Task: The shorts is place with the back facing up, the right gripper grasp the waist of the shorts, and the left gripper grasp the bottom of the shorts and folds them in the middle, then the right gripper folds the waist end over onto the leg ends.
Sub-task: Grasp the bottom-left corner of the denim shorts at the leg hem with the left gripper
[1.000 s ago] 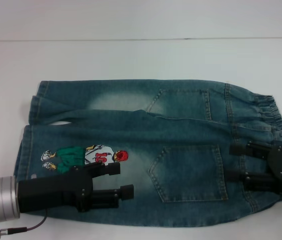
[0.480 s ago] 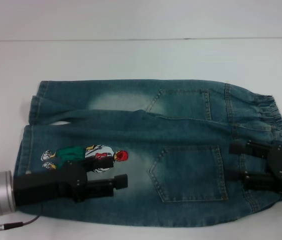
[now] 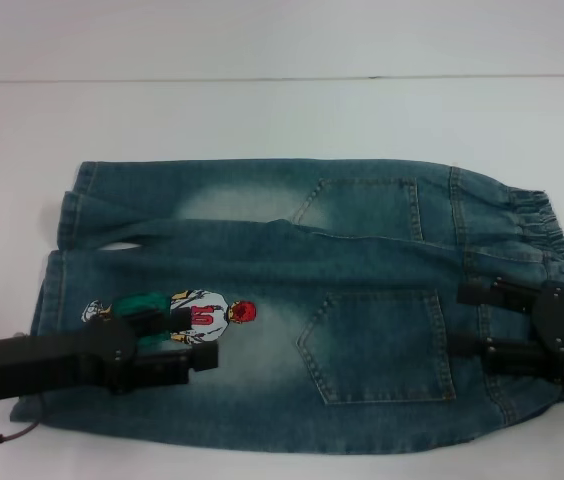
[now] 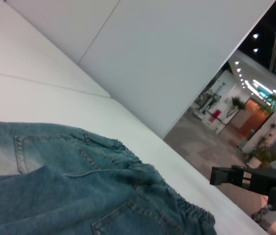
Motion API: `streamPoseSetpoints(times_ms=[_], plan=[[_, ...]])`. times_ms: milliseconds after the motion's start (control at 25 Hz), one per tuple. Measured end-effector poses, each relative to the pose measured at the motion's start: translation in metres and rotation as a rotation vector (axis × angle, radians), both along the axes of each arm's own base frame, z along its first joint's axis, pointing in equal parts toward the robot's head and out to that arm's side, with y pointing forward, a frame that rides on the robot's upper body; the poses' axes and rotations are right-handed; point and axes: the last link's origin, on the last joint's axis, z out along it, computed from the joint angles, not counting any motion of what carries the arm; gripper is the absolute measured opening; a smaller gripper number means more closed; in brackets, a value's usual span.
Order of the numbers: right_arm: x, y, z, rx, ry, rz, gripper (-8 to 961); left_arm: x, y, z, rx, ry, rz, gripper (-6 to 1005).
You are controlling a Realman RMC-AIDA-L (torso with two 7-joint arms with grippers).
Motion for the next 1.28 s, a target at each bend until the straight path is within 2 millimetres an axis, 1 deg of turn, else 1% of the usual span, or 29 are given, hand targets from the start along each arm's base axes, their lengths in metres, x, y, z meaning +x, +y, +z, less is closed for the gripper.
streamPoseSetpoints(times_ms=[200, 480, 640, 1000, 1280], plan=[[0.001, 0.001, -0.001, 0.006, -0.006, -0.005, 924, -0.011, 0.002, 0.018, -0.022, 0.061, 0.036, 918], [0.001, 0.003, -0.001, 0.012, -0.01, -0.005, 924, -0.033, 0.001, 0.057, -0.034, 0.18, 0.11, 918], [0.0, 0.004, -0.001, 0.014, -0.011, -0.003, 924, -0.044, -0.002, 0.072, -0.063, 0.257, 0.167, 918], [0.0, 0.004, -0.001, 0.018, -0.011, 0.002, 924, -0.052, -0.007, 0.08, -0.164, 0.362, 0.222, 918], [0.001, 0.003, 0.0, 0.021, -0.011, -0.003, 925, -0.054, -0.002, 0.09, -0.152, 0.397, 0.242, 918]])
